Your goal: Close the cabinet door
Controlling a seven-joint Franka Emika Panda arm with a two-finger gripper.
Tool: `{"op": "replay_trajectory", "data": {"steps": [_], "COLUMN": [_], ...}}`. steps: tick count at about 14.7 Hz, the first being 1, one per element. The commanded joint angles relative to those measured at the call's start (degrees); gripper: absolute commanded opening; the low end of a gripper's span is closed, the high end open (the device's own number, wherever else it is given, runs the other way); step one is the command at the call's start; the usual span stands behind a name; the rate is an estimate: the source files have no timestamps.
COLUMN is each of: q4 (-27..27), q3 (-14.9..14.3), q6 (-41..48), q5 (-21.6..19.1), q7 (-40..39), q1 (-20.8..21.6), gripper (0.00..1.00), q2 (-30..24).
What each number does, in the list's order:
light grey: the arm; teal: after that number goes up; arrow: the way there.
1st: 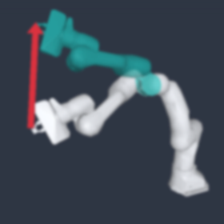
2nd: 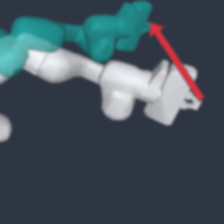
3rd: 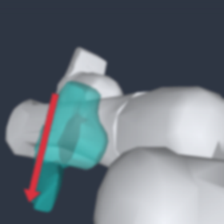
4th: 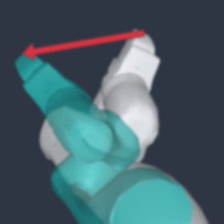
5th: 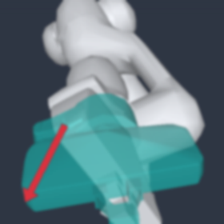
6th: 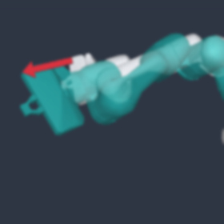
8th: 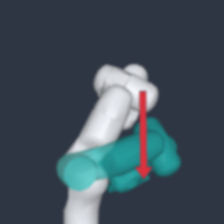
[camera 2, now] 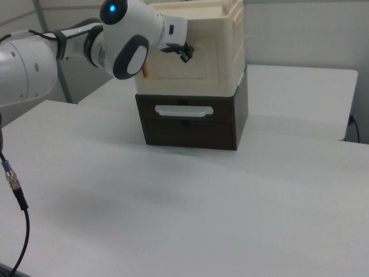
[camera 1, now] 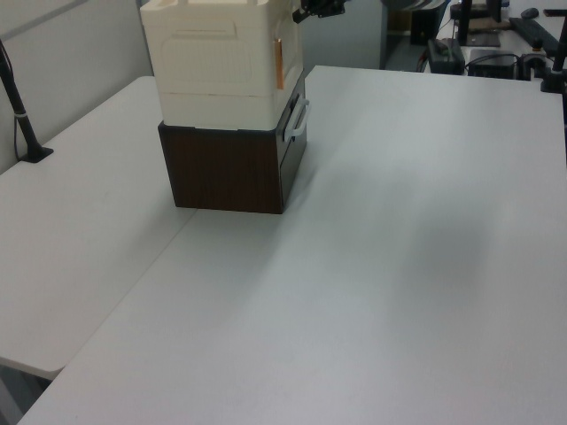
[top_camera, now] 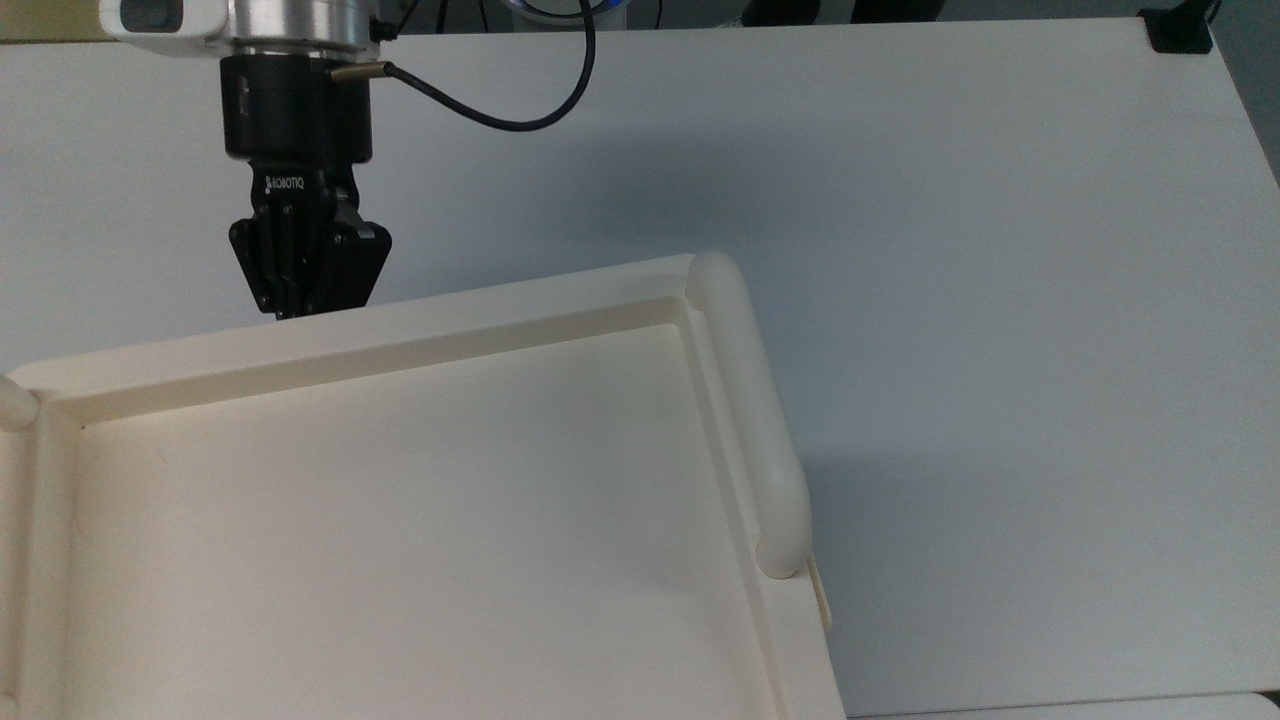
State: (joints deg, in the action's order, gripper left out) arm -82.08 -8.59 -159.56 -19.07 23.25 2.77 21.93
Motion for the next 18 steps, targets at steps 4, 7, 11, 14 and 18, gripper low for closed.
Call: {"op": "replay_trajectory", "data": {"steps": [4, 7, 11, 14, 18], "q4": [1.1, -1.3, -6.2, -9.5, -9.6], "q3": [1.2, 1.5, 1.5, 1.4, 1.2], "q6": [-2.6, -1.6, 8.6, 18.7, 37.5], "q5": [-0.4, -0.4, -0.3, 0.0, 5.9], "q7": [0.5, -3.7, -15.1, -20.5, -22.7], "q1": [0.0, -0.9, -2.4, -4.3, -6.0], "gripper": [0.00, 0.00, 0.01, 0.03, 0.05], "q2": [1.1, -1.4, -7.0, -11.8, -16.9]}}
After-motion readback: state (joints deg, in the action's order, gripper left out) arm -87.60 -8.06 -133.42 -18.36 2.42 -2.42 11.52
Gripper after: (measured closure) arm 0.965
